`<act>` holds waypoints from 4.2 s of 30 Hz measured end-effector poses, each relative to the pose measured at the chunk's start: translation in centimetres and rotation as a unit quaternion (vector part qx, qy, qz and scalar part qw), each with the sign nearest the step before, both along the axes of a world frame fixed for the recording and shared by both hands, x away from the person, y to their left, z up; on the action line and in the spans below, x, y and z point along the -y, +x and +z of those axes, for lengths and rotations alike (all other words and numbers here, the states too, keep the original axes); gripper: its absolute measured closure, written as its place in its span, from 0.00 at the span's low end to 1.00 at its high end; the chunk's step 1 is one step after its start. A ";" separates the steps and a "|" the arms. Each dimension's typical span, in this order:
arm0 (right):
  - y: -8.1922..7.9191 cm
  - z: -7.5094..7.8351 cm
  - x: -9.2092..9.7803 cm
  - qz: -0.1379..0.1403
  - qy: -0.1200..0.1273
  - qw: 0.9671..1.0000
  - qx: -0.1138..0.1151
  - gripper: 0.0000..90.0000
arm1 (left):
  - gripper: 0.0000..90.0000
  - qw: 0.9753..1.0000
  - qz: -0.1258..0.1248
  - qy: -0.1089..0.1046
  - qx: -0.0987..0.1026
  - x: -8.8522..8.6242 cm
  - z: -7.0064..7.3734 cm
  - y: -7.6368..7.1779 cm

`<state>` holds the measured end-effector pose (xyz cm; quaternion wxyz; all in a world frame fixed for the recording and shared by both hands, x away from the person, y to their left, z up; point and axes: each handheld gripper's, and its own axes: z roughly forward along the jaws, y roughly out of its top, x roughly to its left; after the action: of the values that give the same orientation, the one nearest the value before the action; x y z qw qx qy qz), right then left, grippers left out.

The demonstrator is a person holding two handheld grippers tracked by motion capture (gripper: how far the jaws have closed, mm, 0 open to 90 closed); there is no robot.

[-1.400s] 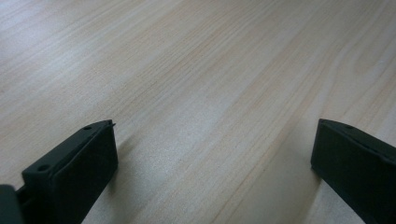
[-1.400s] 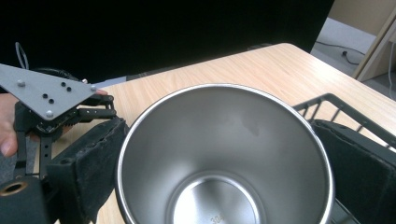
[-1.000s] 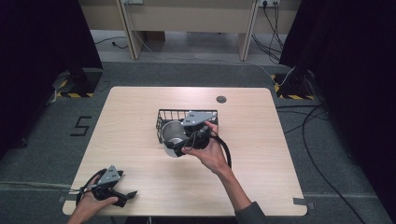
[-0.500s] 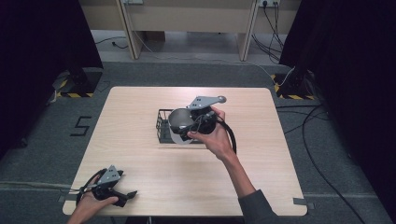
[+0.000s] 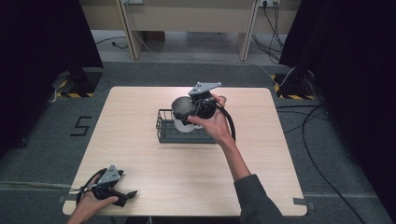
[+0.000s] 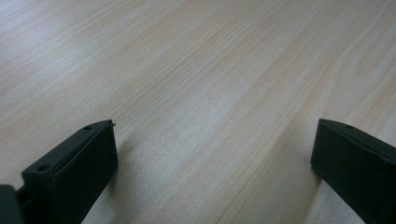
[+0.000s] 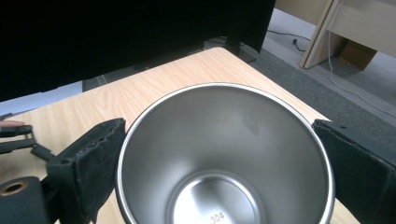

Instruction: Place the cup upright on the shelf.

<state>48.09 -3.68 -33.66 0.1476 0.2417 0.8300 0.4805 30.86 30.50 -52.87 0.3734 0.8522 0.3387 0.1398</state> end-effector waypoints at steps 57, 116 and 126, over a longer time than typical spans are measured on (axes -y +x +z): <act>5.3 -5.4 -0.6 0.017 -0.036 0.999 -0.021 0.07 | 0.00 1.000 -0.001 0.000 0.000 0.0 0.0 0.0; 4.5 -4.5 0.7 -0.034 0.010 0.999 -0.004 0.15 | 0.00 1.000 0.000 0.000 0.001 0.0 0.0 0.0; 3.5 -3.5 1.2 -0.039 0.022 0.999 0.005 0.17 | 0.00 1.000 0.003 -0.001 0.000 0.0 0.0 -0.1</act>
<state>51.62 -4.92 -37.17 0.1648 0.2745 0.8084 0.4939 30.74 30.50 -52.87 0.3740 0.8509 0.3412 0.1401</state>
